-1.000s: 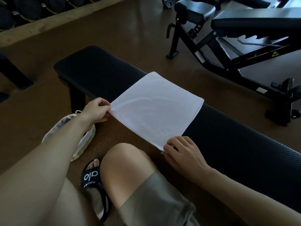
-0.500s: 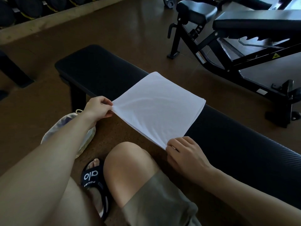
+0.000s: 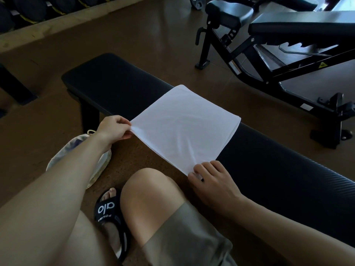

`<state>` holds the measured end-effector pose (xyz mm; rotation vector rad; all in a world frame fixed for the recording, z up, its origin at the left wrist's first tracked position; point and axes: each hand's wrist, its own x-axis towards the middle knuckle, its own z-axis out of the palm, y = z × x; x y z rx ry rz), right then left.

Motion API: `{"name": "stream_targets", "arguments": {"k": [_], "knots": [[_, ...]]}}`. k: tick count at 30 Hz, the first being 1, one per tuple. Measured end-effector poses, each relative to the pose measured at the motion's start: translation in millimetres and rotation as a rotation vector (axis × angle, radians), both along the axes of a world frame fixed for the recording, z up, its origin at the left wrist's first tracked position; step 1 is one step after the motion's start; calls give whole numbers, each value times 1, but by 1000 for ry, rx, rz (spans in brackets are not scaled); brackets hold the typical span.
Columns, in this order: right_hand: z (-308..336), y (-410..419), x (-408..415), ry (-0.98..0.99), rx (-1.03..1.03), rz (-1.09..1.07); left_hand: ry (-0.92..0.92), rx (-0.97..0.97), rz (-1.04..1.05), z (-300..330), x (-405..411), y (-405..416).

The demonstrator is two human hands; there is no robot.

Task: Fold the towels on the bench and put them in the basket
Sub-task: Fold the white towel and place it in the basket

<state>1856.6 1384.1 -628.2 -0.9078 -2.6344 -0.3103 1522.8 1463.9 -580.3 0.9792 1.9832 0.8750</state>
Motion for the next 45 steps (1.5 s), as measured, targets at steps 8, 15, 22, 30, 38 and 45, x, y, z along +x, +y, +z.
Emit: {"name": "stream_targets", "arguments": {"k": [8, 15, 22, 30, 38, 45], "knots": [[2, 4, 0, 72, 44, 6, 23, 8, -11, 5, -1, -2], [20, 1, 18, 221, -62, -4, 301, 39, -224, 26, -12, -15], [50, -1, 28, 475, -344, -179, 283, 209, -385, 56, -13, -29], [75, 29, 33, 820, -552, -413, 54, 342, -326, 66, 14, -14], [65, 86, 33, 1014, -777, -743, 145, 358, -237, 40, 45, 35], [48, 126, 33, 1023, -800, -832, 273, 437, -181, 20, 56, 88]]}}
